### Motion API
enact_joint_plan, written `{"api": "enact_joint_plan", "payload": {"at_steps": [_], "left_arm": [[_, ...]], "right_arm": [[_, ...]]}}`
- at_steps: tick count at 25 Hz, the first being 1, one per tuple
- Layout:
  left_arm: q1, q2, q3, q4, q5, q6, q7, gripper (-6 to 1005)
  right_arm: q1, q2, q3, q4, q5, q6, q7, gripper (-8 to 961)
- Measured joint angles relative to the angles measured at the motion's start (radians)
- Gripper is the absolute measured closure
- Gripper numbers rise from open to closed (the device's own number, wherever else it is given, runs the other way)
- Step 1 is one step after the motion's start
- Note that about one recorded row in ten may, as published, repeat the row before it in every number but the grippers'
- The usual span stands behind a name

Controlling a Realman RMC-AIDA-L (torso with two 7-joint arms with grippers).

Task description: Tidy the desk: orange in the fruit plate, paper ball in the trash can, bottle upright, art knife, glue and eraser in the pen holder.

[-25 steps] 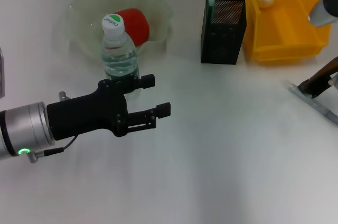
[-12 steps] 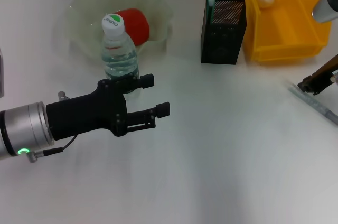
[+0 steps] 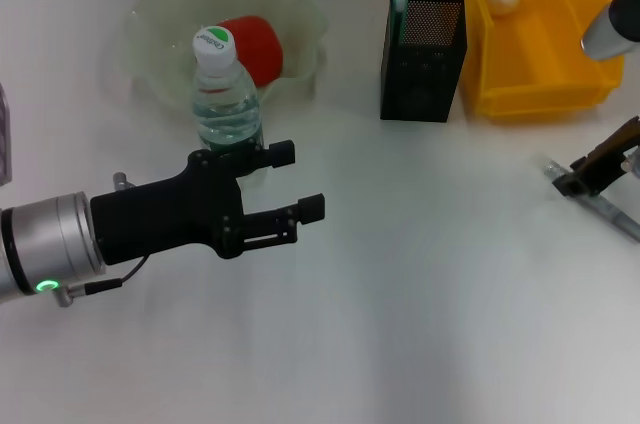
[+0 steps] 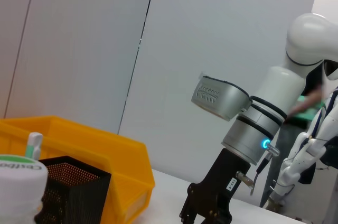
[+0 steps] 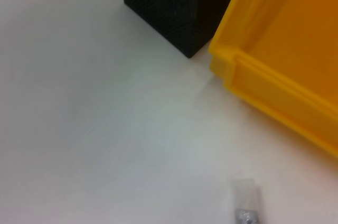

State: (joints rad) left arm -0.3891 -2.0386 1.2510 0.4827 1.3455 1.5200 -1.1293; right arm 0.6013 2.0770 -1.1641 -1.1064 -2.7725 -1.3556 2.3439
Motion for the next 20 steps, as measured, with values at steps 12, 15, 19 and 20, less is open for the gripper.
{"api": "enact_joint_plan", "payload": {"at_steps": [12,15,19,20], "left_arm": [[0.002,-0.002,-0.001,-0.001,0.001,0.0,0.002,201],[0.002,-0.002,-0.002,-0.001,0.001,0.0,0.003,201],[0.004,-0.002,-0.002,-0.001,0.001,0.0,0.002,201],[0.005,-0.002,-0.002,-0.001,0.001,0.0,0.002,201]], "right_arm": [[0.005,0.0,0.0,0.034,0.002,0.015,-0.01,713],[-0.002,0.002,0.007,0.012,0.018,0.008,-0.011,777],[-0.044,0.001,0.042,-0.107,0.136,-0.04,-0.037,815],[-0.062,0.001,0.064,-0.154,0.185,-0.05,-0.053,816]]}}
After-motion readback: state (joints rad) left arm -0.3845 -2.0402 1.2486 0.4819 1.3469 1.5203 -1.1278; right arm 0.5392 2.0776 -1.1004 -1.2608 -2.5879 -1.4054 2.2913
